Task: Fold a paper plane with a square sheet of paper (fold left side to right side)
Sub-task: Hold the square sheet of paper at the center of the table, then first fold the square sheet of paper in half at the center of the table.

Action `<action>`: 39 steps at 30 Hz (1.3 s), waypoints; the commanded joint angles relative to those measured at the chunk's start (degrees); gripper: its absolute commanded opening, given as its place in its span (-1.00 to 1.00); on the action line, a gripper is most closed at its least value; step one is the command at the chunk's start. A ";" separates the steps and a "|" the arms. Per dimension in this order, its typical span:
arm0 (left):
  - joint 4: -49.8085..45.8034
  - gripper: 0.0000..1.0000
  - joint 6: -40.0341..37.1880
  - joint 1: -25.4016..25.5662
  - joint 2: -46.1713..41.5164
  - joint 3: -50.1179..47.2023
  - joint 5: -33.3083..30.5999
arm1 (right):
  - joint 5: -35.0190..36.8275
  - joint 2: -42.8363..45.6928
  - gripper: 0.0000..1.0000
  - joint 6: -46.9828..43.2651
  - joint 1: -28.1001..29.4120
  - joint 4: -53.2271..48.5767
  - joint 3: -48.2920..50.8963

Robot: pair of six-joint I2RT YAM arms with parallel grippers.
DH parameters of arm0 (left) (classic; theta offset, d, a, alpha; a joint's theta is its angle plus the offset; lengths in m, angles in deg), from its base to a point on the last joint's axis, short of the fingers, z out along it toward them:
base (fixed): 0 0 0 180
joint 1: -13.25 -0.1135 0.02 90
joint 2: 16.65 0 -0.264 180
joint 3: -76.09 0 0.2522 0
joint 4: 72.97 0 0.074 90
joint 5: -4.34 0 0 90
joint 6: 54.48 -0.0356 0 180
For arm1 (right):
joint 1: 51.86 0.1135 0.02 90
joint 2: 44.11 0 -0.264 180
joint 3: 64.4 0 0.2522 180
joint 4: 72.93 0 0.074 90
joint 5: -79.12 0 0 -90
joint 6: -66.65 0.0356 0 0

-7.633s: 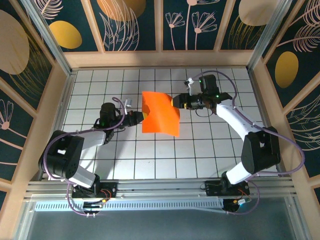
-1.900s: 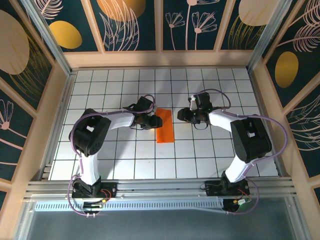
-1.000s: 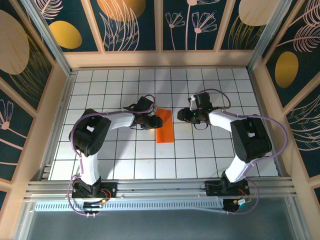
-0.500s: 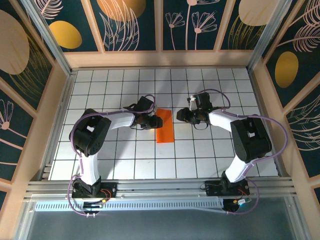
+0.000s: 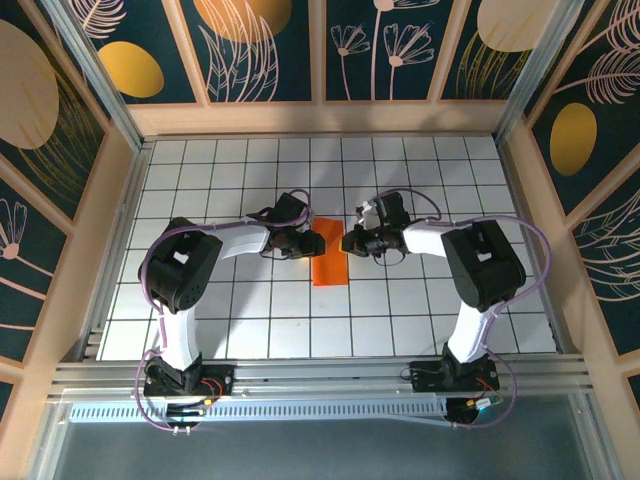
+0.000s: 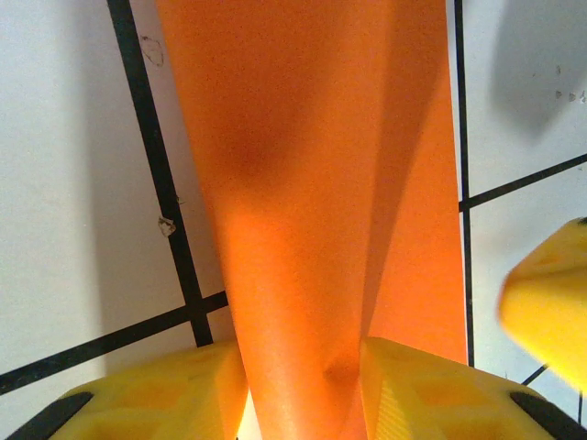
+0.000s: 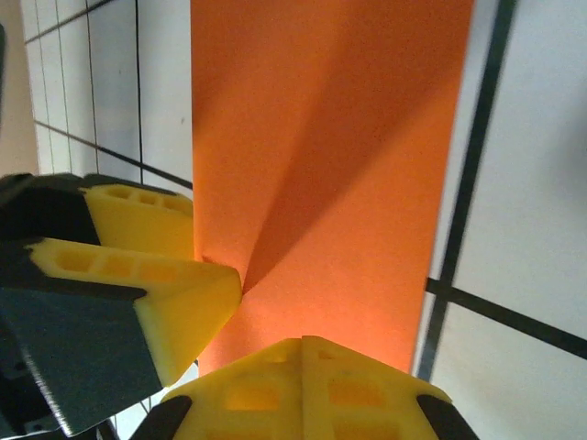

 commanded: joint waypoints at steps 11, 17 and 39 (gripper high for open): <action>-0.38 -0.22 -0.57 0.53 4.35 -1.62 -6.55 | 2.33 -4.27 -1.00 -0.84 0.97 -1.93 -0.44; 2.40 -0.07 0.16 0.46 -0.17 -2.65 -7.37 | 6.15 -5.30 -1.00 -2.13 0.98 -4.45 0.35; 23.88 -0.80 4.54 0.37 -9.28 -11.22 14.06 | 9.12 -6.84 -1.00 -2.97 1.03 -5.80 0.51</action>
